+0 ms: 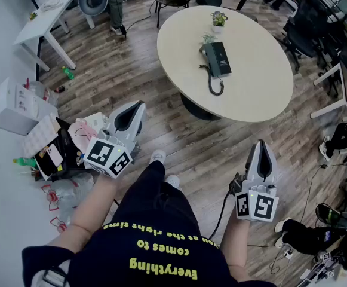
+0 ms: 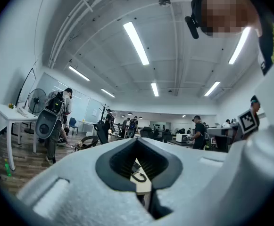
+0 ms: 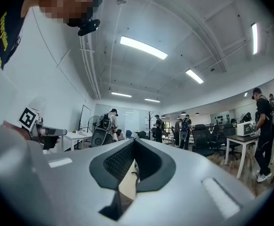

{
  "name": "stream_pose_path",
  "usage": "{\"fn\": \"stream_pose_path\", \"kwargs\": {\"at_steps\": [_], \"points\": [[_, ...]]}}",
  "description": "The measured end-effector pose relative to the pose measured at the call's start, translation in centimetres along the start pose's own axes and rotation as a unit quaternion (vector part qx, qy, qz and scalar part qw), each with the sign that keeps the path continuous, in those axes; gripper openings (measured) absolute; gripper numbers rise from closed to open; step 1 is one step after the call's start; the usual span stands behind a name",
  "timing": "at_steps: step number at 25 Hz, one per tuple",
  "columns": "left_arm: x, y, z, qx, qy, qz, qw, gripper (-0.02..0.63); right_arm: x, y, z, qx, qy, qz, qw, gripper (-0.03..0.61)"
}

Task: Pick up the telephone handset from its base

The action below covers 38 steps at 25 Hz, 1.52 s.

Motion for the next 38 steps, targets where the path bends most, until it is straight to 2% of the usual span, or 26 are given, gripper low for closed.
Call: {"fn": "stream_pose_path", "kwargs": {"at_steps": [8,16,17,20,22,24,30,35,38], "points": [[-0.2,-0.8,-1.5,0.030,0.008,-0.004,0.9995,0.005,-0.6,-0.4,0.3,-0.009,-0.011,-0.015,1.000,0.012],[0.1,-1.1,-2.4,0.049,0.006,0.000,0.9988,0.005,-0.8,-0.4,-0.3,0.039,-0.013,-0.016,0.999,0.020],[0.3,-1.1,-2.4,0.047,0.004,0.001,0.9989,0.012,-0.7,-0.4,-0.4,0.041,-0.015,-0.014,0.999,0.034],[0.9,-1.1,-2.3,0.042,-0.003,0.008,0.9991,0.122,-0.5,-0.3,-0.9,0.048,-0.015,-0.011,0.999,0.177],[1.3,-1.3,-1.9,0.044,-0.012,0.009,0.9989,0.197,-0.3,-0.3,-1.3,0.048,-0.009,-0.012,0.999,0.225],[1.9,-1.4,-1.4,0.049,-0.019,0.009,0.9986,0.237,0.2,-0.4,-1.5,0.048,-0.005,-0.012,0.999,0.256],[5.0,-1.4,0.6,0.049,-0.020,0.016,0.9985,0.282,3.3,-0.3,-1.8,0.043,-0.002,-0.001,0.999,0.288],[9.9,-1.7,2.8,0.044,-0.010,0.016,0.9989,0.284,7.9,0.1,-2.6,0.030,0.000,0.028,0.999,0.291],[13.3,-2.3,4.4,0.051,0.002,0.016,0.9986,0.284,11.4,-0.4,-3.2,0.022,0.006,0.027,0.999,0.291]]}}
Point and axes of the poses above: the fingertips, and each gripper's own axes: x forward along the fingers, z to its left, y out of its underside, the point moved 2 cm from there along -x, backward along the fingers, and after that the axes turned 5 degrees about z, right-handed, at the moved point
